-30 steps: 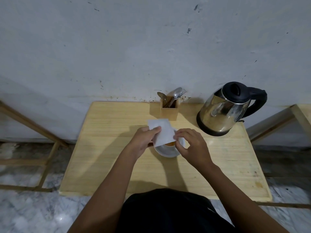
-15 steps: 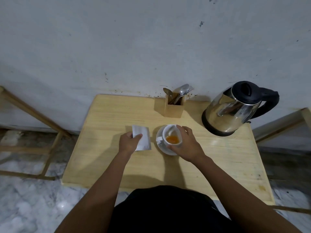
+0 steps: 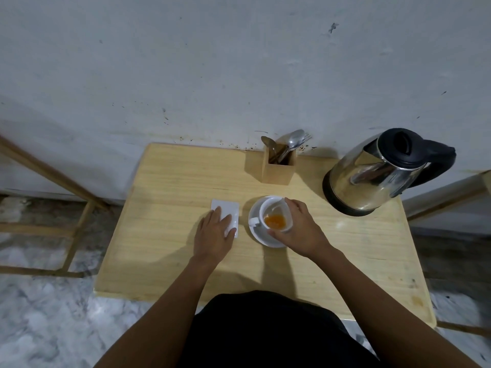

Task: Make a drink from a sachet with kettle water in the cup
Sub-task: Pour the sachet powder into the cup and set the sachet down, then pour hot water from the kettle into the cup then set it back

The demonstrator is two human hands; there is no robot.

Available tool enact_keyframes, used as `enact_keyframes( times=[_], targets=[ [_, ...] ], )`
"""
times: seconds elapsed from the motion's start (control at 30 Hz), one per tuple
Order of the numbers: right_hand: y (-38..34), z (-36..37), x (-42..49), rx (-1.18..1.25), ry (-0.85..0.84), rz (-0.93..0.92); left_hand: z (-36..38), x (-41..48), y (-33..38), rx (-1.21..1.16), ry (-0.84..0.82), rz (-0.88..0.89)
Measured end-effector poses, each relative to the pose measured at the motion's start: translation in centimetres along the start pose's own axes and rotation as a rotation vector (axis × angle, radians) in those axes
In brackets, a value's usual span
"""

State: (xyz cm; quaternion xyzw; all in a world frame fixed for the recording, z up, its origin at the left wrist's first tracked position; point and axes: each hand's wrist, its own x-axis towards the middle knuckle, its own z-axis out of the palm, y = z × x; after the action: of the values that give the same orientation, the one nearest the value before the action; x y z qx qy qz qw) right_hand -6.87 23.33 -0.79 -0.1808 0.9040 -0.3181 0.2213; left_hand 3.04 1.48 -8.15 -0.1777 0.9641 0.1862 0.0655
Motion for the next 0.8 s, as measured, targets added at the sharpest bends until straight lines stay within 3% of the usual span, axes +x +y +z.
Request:
enact_keyframes(
  times=[0.23, 0.37, 0.47, 0.63, 0.8],
  targets=[
    [0.0, 0.2, -0.2, -0.014, 0.019, -0.001, -0.1, 0.2, 0.4, -0.018, 0.008, -0.013],
    [-0.2, -0.2, -0.4, -0.005, 0.014, -0.008, -1.4, -0.1, 2.5, -0.242, 0.148, -0.019],
    [-0.2, -1.0, -1.1, 0.008, 0.052, -0.012, -3.0, -0.8, 5.6, -0.513, 0.088, -0.025],
    [1.1, -3.8, -3.2, 0.072, 0.252, -0.026, -3.4, -0.2, 8.0, -0.664, -0.040, -0.099],
    [3.2, -8.4, -5.2, 0.125, 0.523, -0.022, -3.2, 0.4, 9.1, -0.744, -0.007, -0.202]
  ],
)
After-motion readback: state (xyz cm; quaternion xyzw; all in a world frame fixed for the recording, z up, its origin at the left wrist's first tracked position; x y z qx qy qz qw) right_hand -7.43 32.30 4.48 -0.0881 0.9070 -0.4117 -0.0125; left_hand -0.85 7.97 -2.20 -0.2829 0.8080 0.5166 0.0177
